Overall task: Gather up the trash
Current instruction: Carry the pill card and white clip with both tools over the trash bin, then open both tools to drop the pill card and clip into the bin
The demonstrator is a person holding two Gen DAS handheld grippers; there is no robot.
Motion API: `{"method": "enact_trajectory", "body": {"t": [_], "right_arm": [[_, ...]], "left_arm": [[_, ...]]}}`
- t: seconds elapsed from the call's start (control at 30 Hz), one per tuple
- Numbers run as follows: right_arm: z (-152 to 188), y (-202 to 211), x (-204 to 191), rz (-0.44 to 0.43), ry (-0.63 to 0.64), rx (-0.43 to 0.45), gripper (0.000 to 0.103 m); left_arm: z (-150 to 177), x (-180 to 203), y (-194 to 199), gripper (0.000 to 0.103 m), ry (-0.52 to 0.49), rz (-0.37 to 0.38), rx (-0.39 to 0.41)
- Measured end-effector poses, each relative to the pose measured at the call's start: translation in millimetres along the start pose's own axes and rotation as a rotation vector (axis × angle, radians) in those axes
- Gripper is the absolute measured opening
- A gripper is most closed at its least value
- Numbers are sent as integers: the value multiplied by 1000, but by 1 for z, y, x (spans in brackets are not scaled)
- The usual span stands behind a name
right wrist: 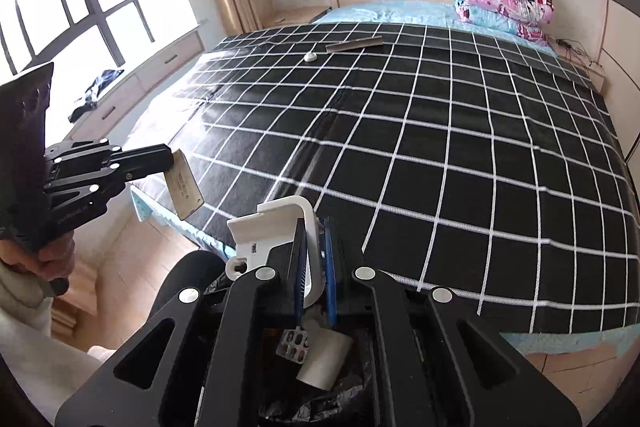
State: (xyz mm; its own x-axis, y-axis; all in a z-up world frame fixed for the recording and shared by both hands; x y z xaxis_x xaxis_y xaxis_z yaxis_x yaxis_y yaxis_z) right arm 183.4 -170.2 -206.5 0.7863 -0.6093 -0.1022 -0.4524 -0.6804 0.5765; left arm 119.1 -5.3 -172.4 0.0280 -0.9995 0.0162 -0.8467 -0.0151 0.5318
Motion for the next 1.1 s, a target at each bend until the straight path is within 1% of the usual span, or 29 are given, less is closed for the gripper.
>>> {"method": "enact_trajectory", "body": {"t": [0.1,0.3,0.57,0.67,0.73,0.87,1.0,1.1], "right_arm": [[20,1,-4,-10,-20,-29,9],[64,-6,-9,-25,-41,-106,9],[123,-34,-10,-23,-48,-234,9],[137,-46,-8,-21,-53,-268,9],[147,-52,-5,5,-32,-285,9],[163,-64,-6,15,-27,-319,9],[169,-73,-8,26,-10,-344,9],[173,-79,-7,27,-11,-355,9]], "left_arm": [[19,15,-3,3,-29,42,-43],[59,37,-12,3,-59,88,-126],[109,51,-29,3,-79,105,-241],[126,55,-38,3,-81,108,-284],[135,56,-44,3,-85,105,-305],[152,58,-56,3,-97,99,-347],[169,62,-68,3,-96,97,-392],[176,63,-73,3,-90,101,-415]]}}
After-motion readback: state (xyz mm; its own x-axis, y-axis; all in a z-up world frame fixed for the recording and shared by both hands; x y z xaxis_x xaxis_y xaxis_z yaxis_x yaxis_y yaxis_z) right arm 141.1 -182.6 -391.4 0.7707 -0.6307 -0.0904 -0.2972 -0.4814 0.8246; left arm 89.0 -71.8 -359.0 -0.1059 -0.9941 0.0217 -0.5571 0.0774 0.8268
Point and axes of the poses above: each gripper's, at about its wrist camera, not at the fingertips, and y roughly against the way its jaws point, x to its right, z to its underside, the point moved 10 cm from there along -y, roughly the way its jaws point, and after that the axes turned 13 degrees about x, right-handed, at the moved point
